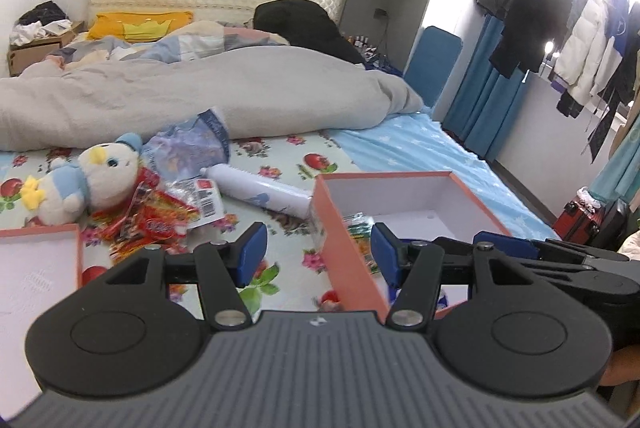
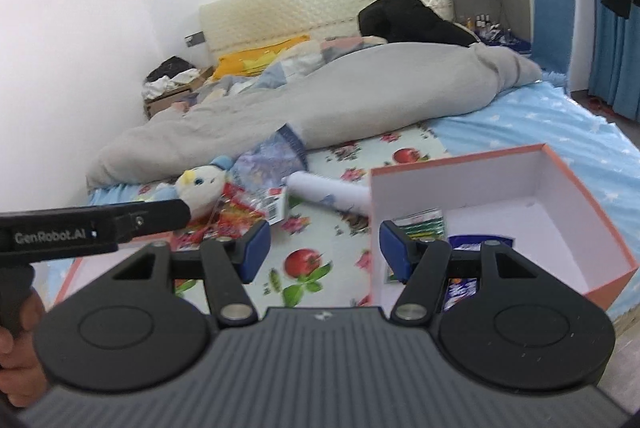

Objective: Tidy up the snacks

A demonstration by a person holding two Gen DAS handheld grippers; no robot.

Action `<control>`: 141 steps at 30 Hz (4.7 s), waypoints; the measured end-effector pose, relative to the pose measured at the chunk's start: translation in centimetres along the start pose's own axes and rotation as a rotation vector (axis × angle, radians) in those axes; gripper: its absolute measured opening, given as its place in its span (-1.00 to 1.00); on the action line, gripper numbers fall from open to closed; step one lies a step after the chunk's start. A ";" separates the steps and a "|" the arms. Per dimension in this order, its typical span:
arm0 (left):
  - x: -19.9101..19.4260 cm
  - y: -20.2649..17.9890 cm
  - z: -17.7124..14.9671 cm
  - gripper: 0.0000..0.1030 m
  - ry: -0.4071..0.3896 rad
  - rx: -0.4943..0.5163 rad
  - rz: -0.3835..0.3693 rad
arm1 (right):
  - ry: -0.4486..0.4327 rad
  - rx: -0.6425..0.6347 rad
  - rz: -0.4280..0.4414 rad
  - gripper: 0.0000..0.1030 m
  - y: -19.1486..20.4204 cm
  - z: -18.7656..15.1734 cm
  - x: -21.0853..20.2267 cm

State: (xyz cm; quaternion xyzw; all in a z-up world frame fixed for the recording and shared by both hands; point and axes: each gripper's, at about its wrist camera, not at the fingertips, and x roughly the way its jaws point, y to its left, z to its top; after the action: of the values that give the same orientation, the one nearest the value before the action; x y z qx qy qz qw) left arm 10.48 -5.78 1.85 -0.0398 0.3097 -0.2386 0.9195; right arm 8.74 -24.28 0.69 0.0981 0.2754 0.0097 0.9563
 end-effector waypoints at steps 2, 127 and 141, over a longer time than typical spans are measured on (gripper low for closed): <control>-0.5 0.8 -0.5 0.23 0.001 -0.010 0.002 | 0.001 -0.002 0.011 0.22 0.9 -0.7 0.1; 14.7 18.7 -13.2 -0.68 0.085 -0.504 -0.011 | 0.354 -0.243 0.251 -0.90 8.0 -6.0 21.1; 10.3 16.5 -16.8 -0.66 0.204 -0.391 -0.006 | 0.412 -0.171 0.192 -0.88 6.6 -10.9 16.2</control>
State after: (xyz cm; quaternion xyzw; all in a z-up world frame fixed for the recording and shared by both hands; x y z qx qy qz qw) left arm 14.58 5.20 -20.99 -0.1941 0.4412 -0.1794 0.8576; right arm 16.95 -14.61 -15.51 0.0385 0.4523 0.1439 0.8793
